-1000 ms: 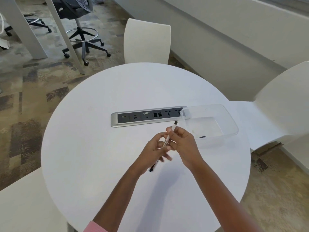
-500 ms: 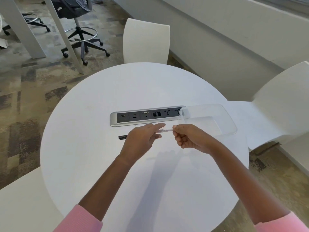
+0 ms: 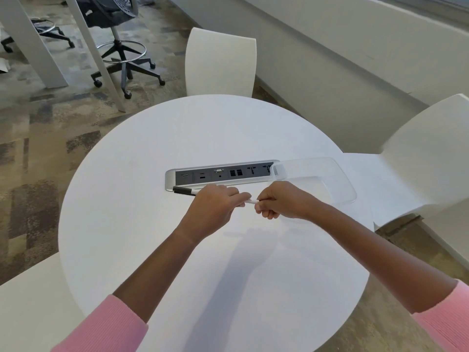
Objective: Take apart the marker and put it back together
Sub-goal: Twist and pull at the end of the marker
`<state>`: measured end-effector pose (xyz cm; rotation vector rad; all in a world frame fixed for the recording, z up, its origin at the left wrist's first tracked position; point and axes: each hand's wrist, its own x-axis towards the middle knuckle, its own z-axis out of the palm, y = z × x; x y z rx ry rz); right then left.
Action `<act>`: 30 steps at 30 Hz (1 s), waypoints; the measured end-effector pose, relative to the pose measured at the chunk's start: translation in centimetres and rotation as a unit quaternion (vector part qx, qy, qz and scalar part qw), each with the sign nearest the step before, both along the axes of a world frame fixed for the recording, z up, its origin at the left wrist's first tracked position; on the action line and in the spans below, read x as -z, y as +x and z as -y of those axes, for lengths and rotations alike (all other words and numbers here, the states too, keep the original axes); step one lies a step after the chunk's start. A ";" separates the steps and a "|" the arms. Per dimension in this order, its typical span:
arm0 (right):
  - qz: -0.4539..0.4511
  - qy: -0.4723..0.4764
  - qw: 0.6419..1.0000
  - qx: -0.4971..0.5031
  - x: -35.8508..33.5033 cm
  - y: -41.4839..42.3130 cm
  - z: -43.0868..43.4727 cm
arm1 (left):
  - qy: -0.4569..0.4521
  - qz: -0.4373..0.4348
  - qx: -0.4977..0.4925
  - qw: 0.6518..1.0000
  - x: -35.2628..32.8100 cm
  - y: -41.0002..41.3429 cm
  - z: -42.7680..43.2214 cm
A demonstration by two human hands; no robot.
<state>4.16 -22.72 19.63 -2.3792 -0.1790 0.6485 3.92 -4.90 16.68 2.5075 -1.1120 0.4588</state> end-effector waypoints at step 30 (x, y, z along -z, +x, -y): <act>-0.240 0.320 0.884 0.242 2.0 -2.0 -0.3 | 0.006 -0.256 -0.081 0.963 -0.9 0.8 -0.3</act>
